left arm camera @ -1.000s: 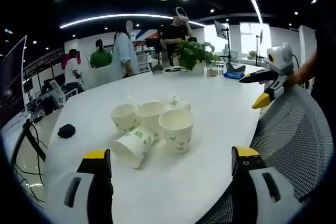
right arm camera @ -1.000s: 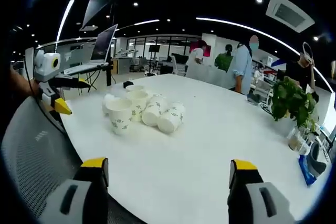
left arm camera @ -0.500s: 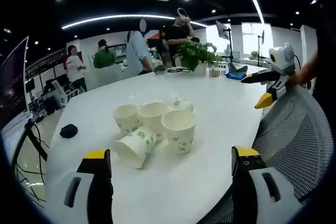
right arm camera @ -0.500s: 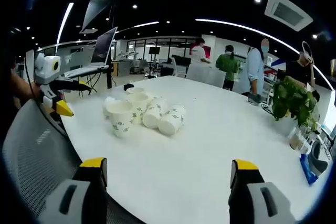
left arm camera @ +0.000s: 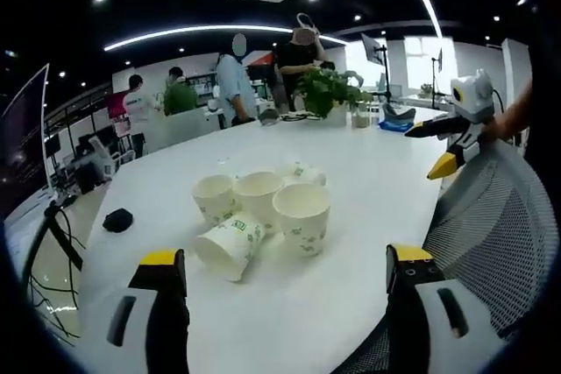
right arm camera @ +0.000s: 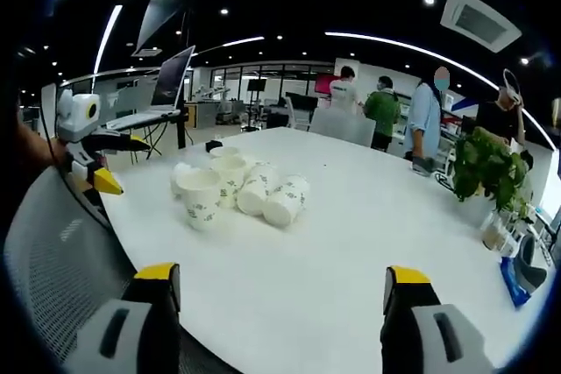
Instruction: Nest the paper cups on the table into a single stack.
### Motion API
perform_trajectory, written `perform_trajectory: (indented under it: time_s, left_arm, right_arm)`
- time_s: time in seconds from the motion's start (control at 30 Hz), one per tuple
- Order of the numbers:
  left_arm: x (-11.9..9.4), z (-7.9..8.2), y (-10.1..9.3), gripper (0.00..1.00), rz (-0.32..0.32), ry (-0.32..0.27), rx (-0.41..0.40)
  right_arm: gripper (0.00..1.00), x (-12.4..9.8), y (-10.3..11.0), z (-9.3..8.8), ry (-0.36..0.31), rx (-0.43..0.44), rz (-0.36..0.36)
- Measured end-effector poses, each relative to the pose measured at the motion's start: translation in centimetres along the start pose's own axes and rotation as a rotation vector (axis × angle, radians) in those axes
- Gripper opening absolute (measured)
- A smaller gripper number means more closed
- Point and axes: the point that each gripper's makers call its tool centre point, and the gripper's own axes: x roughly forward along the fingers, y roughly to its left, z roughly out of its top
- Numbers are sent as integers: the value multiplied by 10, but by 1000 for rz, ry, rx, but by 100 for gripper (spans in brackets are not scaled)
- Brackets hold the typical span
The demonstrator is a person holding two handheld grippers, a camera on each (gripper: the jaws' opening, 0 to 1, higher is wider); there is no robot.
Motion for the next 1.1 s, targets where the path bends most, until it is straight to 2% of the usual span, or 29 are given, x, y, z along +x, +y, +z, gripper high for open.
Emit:
perform_trajectory:
  time_s: [0.23, 0.47, 0.63, 1.1]
  left_arm:
    - [-1, 0, 4, 93, 17, 1, -13]
    - [-1, -1, 4, 92, 28, 13, 22]
    - [-2, -2, 7, 92, 41, 17, 10]
    - [0, 1, 1, 99, 0, 9, -8]
  right_arm:
    - [98, -1, -1, 1, -5, 4, -7]
    - [97, -1, -2, 2, -9, 7, -12]
    - [97, -2, -3, 2, -12, 8, -15]
    - [98, -2, -5, 4, -18, 14, -27]
